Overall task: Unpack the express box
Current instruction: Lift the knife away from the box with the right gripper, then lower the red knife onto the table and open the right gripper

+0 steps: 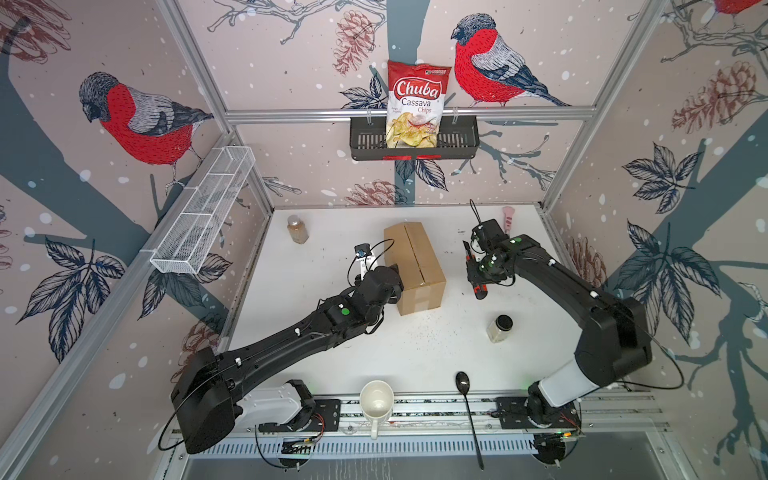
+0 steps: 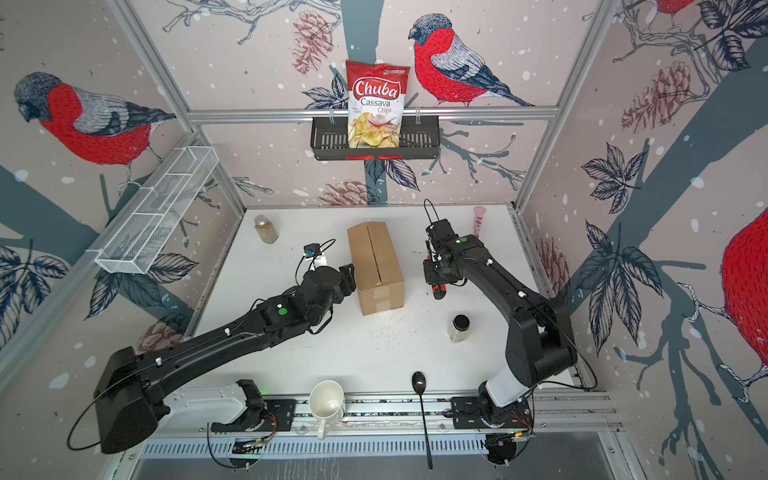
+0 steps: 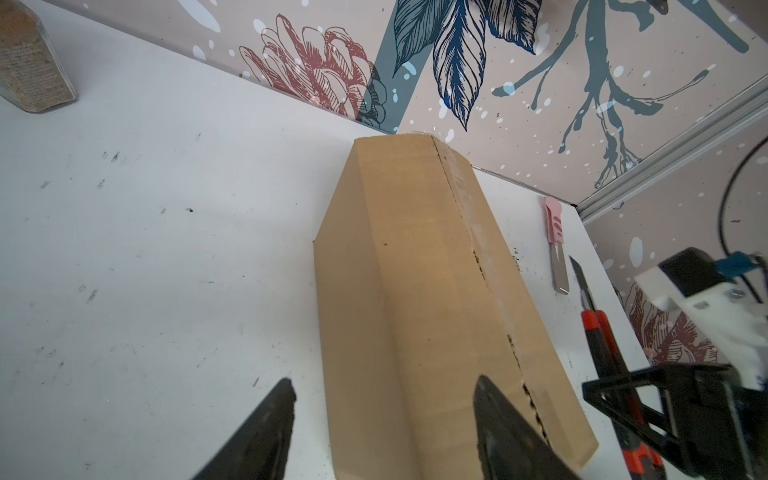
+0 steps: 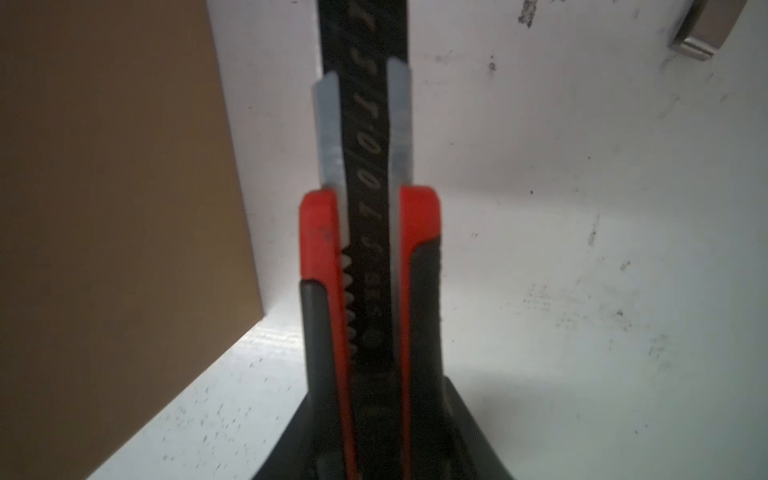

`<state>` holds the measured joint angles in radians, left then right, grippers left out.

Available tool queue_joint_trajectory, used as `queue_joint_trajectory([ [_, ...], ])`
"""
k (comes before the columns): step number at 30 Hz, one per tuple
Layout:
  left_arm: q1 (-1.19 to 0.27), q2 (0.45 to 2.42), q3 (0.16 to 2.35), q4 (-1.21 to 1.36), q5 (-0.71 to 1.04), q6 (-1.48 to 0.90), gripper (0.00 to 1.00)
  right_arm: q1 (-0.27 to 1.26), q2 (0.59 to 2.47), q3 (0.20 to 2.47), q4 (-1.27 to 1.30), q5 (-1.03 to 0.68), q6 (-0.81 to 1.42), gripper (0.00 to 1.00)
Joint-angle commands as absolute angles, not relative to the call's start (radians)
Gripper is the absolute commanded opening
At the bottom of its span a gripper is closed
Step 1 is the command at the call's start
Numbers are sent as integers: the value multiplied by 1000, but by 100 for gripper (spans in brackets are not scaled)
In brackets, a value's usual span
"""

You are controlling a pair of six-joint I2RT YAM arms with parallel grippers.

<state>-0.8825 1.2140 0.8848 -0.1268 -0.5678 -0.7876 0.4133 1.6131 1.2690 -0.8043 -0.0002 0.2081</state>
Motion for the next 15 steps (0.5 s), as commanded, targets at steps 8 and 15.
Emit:
queue_joint_trajectory([
  [8,-813,1214,890,-143,-496,-741,69,371,1798,1293,-641,-50,167,11],
  [15,-790,1214,891,-152,-479,-731,69,362,1872,1311,-609,-41,169,13],
])
